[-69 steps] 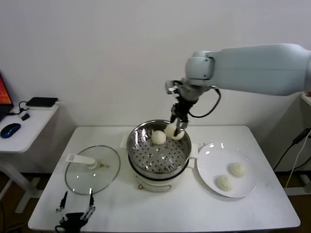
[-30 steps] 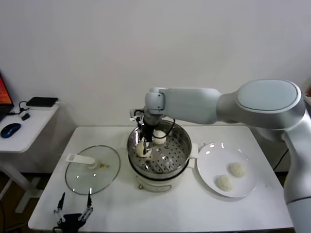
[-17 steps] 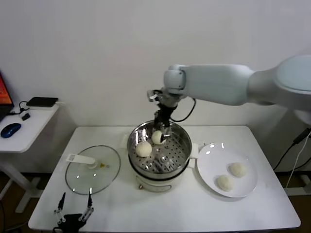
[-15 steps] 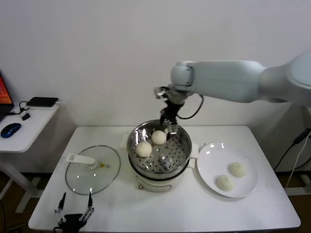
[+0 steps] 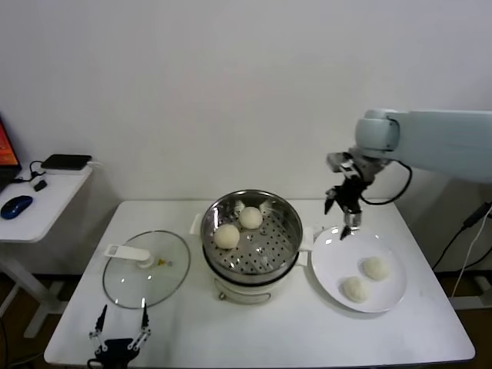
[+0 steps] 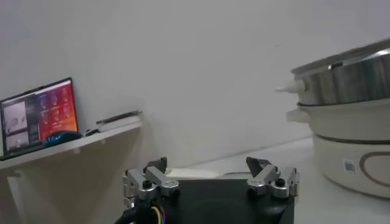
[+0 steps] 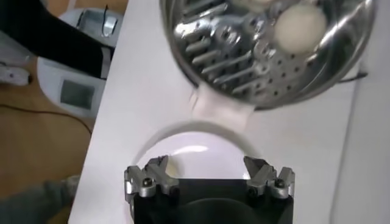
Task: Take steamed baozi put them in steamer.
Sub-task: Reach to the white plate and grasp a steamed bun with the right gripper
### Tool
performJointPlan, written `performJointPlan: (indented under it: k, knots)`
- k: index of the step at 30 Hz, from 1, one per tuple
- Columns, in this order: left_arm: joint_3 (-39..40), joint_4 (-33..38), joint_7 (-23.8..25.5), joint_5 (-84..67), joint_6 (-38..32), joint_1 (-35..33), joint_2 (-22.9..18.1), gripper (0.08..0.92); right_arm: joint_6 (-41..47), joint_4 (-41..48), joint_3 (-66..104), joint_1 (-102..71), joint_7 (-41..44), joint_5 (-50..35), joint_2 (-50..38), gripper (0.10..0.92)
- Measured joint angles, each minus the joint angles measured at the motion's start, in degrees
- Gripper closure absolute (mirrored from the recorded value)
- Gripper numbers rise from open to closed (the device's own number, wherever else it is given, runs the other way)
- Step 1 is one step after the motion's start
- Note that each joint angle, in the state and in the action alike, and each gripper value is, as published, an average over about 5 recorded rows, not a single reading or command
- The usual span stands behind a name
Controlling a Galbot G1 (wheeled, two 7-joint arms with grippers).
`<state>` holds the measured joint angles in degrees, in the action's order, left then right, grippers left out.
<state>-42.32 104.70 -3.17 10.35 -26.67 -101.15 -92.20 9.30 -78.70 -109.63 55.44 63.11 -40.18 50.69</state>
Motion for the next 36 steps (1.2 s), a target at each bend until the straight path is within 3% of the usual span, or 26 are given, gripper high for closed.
performJointPlan:
  k: [15,36]
  knots:
    - [-0.29,-1.35,-0.05,0.46,0.04,0.09,0.0,0.177,1.78,-0.3,6.74,-15.08,-4.7,10.27,-10.15,0.203]
    - [-0.31,-2.5,-0.19,1.09,-0.09,0.58,0.0,0.177,2.45,3.39,15.98,-28.6,-6.88,16.86,-11.57,0.203]
